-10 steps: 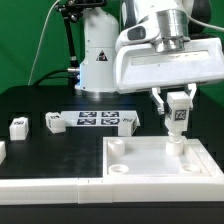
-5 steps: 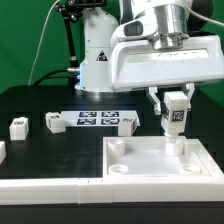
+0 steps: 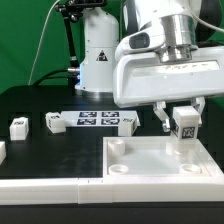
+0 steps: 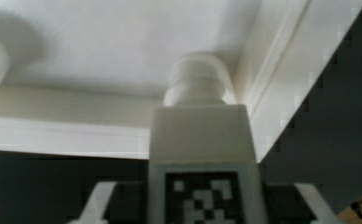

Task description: Assemble one leg

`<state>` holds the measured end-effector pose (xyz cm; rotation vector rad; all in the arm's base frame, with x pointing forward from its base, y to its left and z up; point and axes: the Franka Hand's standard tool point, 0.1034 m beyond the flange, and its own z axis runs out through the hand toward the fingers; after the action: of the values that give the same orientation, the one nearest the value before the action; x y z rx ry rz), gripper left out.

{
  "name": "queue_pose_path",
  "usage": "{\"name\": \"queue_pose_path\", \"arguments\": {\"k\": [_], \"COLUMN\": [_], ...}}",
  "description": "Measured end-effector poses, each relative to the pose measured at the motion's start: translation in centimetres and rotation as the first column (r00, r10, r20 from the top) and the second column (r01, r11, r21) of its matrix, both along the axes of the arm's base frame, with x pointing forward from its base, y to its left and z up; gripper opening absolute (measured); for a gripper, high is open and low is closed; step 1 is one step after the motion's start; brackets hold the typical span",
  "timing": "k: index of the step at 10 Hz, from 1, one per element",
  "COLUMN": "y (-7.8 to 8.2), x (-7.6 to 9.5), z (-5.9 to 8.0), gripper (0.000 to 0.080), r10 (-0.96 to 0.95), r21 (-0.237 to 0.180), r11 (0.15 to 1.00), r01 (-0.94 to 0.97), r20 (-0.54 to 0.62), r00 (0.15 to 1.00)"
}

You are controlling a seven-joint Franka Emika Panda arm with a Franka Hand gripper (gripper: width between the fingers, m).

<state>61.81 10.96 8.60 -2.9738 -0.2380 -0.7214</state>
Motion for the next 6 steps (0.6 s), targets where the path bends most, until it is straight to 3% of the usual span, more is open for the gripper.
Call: {"name": "queue_pose_path", "arguments": {"k": [2, 6], "y": [0.22, 1.05], "x": [0.76, 0.62], "z": [-0.31, -0.41], "gripper": [0.029, 0.029], "r10": [-0.001, 0.007], "r21": [0.003, 0.004], "r11": [1.0, 1.0], "r01": [0.001, -0.007], "r20": [0.006, 0.047], "r00": [1.0, 0.999]}}
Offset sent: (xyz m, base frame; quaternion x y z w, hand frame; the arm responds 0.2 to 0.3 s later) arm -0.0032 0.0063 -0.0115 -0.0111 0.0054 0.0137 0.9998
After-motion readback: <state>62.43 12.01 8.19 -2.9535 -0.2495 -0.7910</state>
